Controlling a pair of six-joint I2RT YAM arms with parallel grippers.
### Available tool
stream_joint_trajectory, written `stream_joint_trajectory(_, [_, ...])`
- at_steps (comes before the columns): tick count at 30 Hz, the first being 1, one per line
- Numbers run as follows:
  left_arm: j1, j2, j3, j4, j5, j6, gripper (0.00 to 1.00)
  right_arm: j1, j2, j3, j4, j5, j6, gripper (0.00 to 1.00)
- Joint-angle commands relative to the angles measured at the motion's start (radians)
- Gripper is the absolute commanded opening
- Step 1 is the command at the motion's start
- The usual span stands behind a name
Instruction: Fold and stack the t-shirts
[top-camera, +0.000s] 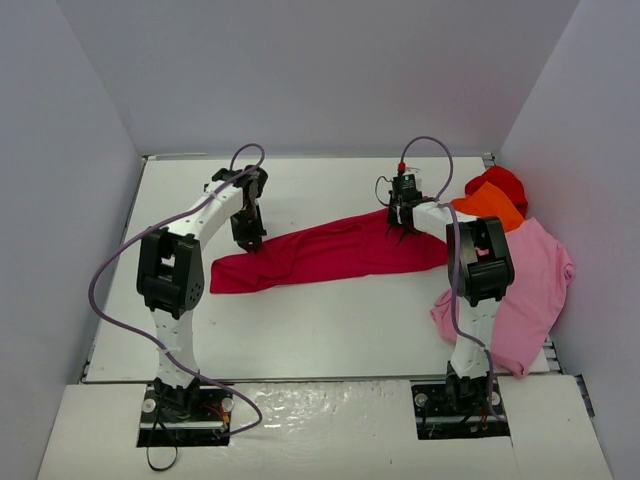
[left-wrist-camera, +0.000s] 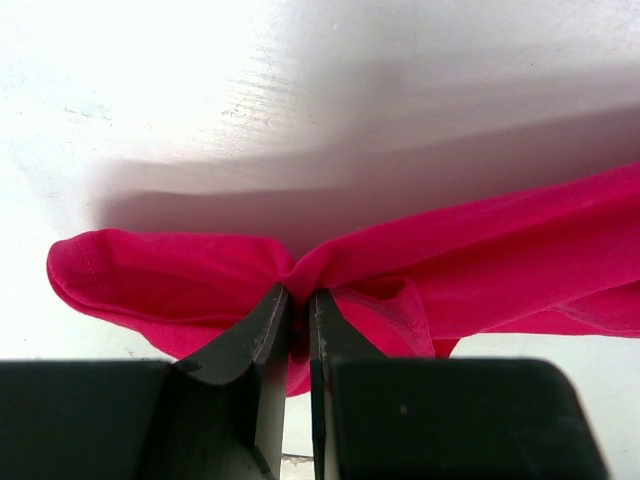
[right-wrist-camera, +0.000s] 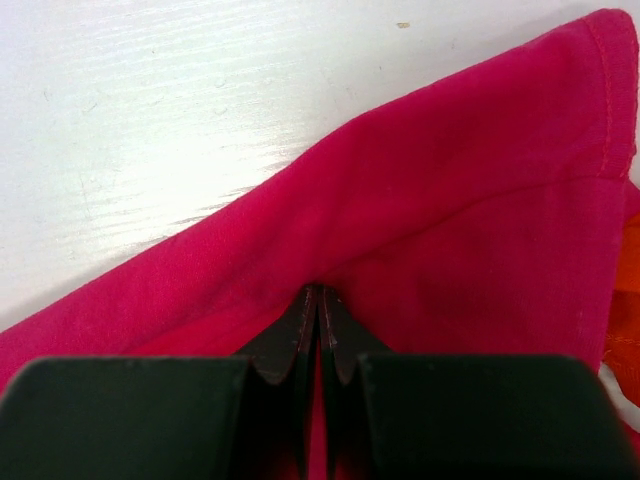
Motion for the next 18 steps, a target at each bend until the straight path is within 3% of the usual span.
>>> stream_joint_trajectory(1, [0.019,-0.036,0.017,-0.076,-0.037,0.031,0.02,-0.003,0.069,-0.035,-0.147,-0.022,-0.012,0.0])
stream_joint_trajectory(2, [0.02,-0.033,0.012,-0.072,-0.029,0.033,0.05,-0.003,0.069,-0.035,-0.147,-0.022,-0.013,0.0])
stream_joint_trajectory(4, [0.022,-0.014,0.002,-0.051,-0.003,0.039,0.22,-0.003,0.07,-0.035,-0.147,-0.024,-0.013,0.0])
stream_joint_trajectory(10, [0.026,0.027,-0.031,-0.012,0.046,0.034,0.44,-0.003,0.072,-0.035,-0.147,-0.03,-0.014,0.0])
stream_joint_trajectory(18, [0.03,0.039,-0.062,0.019,0.057,0.031,0.45,-0.003,0.073,-0.035,-0.148,-0.033,-0.014,0.0])
